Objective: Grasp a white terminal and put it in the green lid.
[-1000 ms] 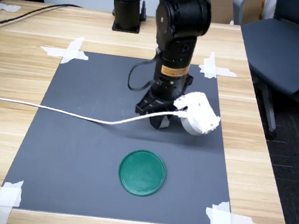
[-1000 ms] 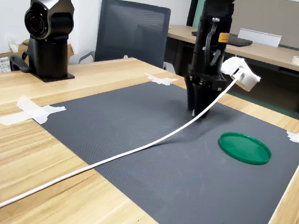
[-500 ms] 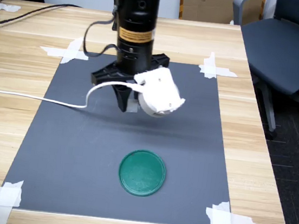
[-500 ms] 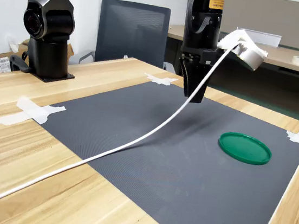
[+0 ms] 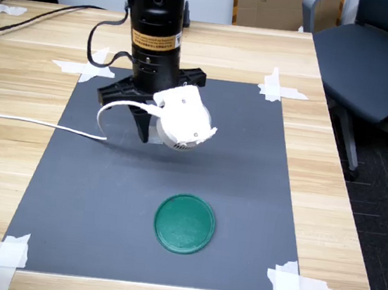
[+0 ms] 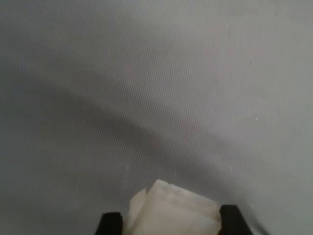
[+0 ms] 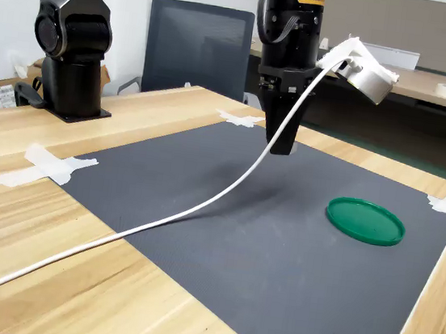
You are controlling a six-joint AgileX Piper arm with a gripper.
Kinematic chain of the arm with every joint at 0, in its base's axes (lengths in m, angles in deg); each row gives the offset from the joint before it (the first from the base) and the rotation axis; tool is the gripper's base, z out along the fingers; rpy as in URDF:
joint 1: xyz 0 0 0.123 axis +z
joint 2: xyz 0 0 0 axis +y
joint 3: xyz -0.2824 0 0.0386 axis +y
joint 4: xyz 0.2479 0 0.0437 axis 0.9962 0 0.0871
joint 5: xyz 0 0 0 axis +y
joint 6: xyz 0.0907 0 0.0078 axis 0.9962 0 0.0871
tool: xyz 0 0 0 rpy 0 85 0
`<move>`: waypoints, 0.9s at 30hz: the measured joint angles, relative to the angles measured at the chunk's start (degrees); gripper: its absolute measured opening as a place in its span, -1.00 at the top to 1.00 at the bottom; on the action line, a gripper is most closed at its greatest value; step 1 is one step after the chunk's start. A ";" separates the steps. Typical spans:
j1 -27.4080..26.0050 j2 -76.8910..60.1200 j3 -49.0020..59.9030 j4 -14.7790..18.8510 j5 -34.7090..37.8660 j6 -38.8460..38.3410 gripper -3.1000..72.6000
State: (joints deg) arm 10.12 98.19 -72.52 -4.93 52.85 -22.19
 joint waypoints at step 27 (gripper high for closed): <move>0.00 8.97 -12.22 2.73 -2.42 0.11 0.01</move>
State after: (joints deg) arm 10.12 107.16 -84.75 -2.20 50.43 -22.08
